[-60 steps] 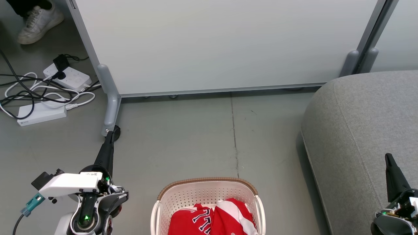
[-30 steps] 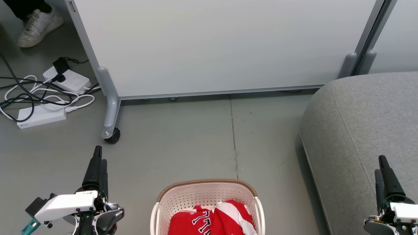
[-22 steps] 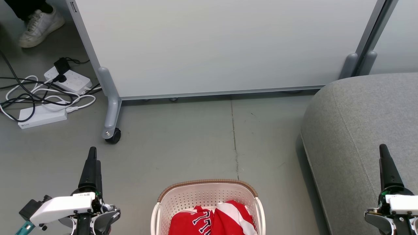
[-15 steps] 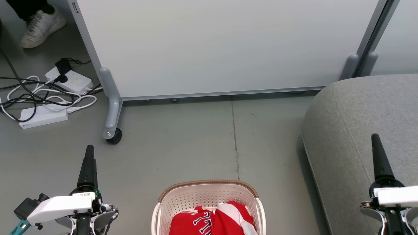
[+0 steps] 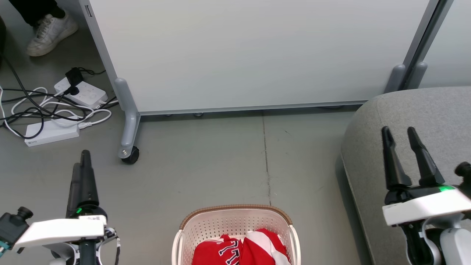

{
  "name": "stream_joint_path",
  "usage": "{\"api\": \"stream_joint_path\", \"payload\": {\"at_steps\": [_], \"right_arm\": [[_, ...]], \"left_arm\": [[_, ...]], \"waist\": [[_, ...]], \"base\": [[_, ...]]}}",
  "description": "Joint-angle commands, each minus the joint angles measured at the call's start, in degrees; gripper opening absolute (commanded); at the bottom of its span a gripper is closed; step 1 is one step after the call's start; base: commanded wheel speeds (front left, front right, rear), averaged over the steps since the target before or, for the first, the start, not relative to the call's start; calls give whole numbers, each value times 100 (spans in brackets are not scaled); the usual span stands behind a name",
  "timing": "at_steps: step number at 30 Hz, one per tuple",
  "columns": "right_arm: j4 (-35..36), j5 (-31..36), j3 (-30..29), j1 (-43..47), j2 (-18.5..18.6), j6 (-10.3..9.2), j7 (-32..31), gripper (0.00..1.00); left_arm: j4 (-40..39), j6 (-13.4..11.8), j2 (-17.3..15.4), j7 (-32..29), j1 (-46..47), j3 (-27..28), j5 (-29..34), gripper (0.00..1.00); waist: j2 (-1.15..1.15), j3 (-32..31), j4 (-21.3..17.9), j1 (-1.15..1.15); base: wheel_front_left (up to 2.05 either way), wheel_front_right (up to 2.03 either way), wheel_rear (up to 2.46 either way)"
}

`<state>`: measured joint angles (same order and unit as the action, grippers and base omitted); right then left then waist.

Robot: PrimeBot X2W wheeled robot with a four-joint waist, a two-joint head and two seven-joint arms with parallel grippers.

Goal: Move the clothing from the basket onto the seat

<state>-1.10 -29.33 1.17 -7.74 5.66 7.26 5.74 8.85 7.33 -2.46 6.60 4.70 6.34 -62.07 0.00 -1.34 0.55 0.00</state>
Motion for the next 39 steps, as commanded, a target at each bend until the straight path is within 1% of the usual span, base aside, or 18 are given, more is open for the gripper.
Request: {"api": "stream_joint_path", "payload": {"at_steps": [1,6,9,11,13,15,18,20,22,24,27,34,39], "right_arm": [[113,279,90,-171,40,26,74,100],[99,792,207,-144,17,27,164,100],[53,968,185,-97,-56,27,212,100],[16,1106,198,-81,-71,28,239,100],[-14,1240,215,-63,-79,28,275,100],[-54,1337,217,-41,-100,28,303,100],[-151,1505,109,18,-156,27,349,100],[-263,1571,10,68,-207,27,376,100],[-350,1627,-16,84,-242,28,409,100],[-447,1669,-20,118,-261,28,432,100],[-647,1704,-14,139,-271,29,475,100],[-942,1899,134,73,-278,30,575,100],[-1048,2132,265,19,-276,30,622,100]], "left_arm": [[-145,7,-30,44,-22,-47,310,100],[-411,-157,-32,123,-96,-363,1094,100],[-629,-279,-33,169,-129,-566,1611,100],[-804,-418,-33,197,-131,-719,1950,100],[-891,-648,-35,232,-163,-880,2277,100],[-909,-768,-34,258,-213,-1087,2483,100],[-844,-811,-38,300,-258,-1340,2784,100],[-829,-882,-39,324,-267,-1418,2940,100],[-776,-902,-37,353,-297,-1530,3178,100],[-665,-925,-39,374,-331,-1651,3425,100],[-407,-1032,-40,418,-393,-1805,3668,100],[-228,-1299,-43,508,-373,-1965,4057,100],[-294,-1364,-45,554,-365,-2053,4355,100]], "waist": [[0,-2,-1,0],[0,-13,-1,0],[0,-14,-3,0],[0,-11,-4,0],[0,-8,-7,0],[0,-8,-15,0],[0,-14,-25,0],[0,-15,-30,0],[0,-15,-37,0],[0,-21,-45,0],[0,-36,-59,0],[0,-67,-82,0],[0,-70,-87,0]], "base": [[0,0,0],[0,0,0],[0,0,0],[0,0,0],[0,0,0],[0,0,0],[0,0,0],[0,0,0],[0,0,0],[0,0,0],[0,0,0],[0,0,0],[0,0,0]]}}
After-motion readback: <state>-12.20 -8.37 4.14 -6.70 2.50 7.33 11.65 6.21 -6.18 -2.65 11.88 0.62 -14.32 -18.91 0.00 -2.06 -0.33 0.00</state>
